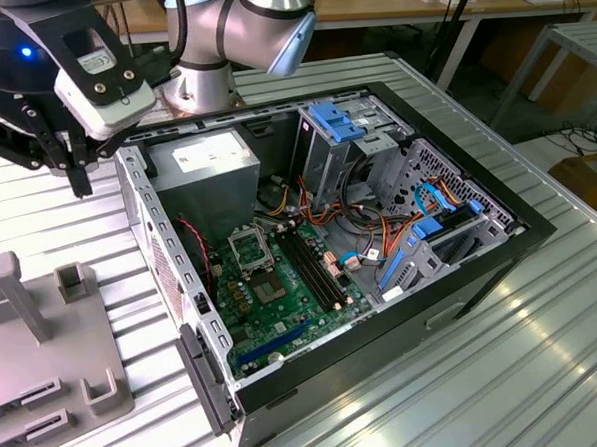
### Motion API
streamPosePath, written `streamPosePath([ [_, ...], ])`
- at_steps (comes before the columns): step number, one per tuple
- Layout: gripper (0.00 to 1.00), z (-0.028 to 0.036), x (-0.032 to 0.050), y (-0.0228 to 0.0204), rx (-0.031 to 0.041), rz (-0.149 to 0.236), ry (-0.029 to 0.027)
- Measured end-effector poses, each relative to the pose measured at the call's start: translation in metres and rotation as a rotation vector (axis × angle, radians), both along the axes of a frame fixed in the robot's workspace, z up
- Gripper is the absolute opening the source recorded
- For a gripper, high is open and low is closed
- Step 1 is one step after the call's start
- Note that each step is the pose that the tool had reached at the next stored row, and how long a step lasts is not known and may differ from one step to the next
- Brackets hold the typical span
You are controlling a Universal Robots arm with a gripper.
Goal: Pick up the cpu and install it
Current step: 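Reach for the cpu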
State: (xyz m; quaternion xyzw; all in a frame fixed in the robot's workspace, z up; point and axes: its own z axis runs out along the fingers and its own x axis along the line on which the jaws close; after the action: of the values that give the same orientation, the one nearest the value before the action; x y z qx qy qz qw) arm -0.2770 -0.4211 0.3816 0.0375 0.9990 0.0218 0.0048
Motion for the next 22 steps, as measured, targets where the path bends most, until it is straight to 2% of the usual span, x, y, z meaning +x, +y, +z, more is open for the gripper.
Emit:
streamPosePath([
  [7,0.11,-0.0007,-0.0236,-0.0023,-0.0001,0.0,0.0001],
  [12,0.11,-0.0012,-0.0335,-0.0028,0.0,0.0,0.0002],
  [14,0.11,-0.0013,-0.0361,-0.0028,0.0,0.0,0.0003],
  [22,0.11,-0.0013,-0.0364,-0.0028,0.0,0.0,0.0003],
])
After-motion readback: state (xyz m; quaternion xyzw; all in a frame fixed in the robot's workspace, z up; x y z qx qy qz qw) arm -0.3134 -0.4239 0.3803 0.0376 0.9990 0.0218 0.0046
